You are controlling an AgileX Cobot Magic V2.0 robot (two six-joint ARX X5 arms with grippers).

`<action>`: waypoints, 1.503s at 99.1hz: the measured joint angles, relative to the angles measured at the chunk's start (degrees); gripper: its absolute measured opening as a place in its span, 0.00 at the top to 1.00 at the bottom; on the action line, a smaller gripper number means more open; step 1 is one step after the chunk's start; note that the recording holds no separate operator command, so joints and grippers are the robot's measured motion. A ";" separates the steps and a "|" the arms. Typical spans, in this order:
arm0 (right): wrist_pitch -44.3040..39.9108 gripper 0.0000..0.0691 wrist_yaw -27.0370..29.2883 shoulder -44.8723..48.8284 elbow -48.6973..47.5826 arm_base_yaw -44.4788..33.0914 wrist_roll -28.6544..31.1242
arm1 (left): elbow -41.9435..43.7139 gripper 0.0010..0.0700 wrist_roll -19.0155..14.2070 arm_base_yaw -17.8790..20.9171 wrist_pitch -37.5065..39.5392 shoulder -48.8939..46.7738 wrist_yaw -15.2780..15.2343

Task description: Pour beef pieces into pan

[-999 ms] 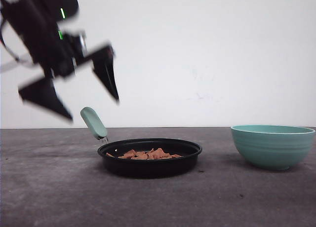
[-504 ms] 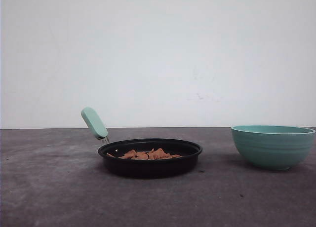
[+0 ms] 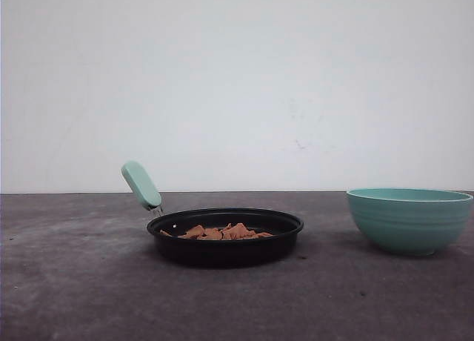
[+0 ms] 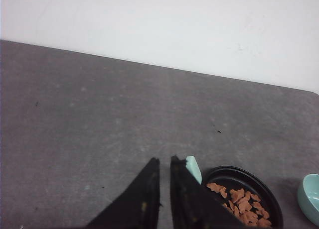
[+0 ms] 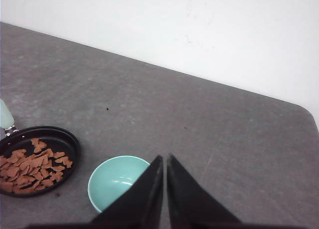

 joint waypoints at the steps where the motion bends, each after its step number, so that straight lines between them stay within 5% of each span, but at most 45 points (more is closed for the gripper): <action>1: 0.00 0.99 0.00 0.00 0.00 0.00 0.00 | 0.00 1.00 0.00 0.02 0.02 -0.04 -0.02; 69: 0.46 0.99 1.60 -2.82 -0.96 -0.02 -0.09 | 0.02 1.00 0.00 0.00 0.83 -0.85 -0.13; 90: 18.38 0.99 10.45 -6.16 -17.31 -3.80 0.61 | 0.00 1.00 0.00 0.00 0.83 -0.85 -0.15; 104: 31.17 0.99 5.05 -10.45 -33.11 -7.50 2.67 | 0.02 1.00 -0.02 0.00 0.85 -0.85 -0.15; 121: 29.83 0.99 -3.30 -17.84 -45.81 -11.54 6.08 | 0.00 1.00 0.00 0.00 0.85 -0.85 -0.15; 149: 31.93 0.99 -9.86 -20.57 -50.23 -17.38 9.05 | 0.02 1.00 0.00 0.00 0.85 -0.87 -0.20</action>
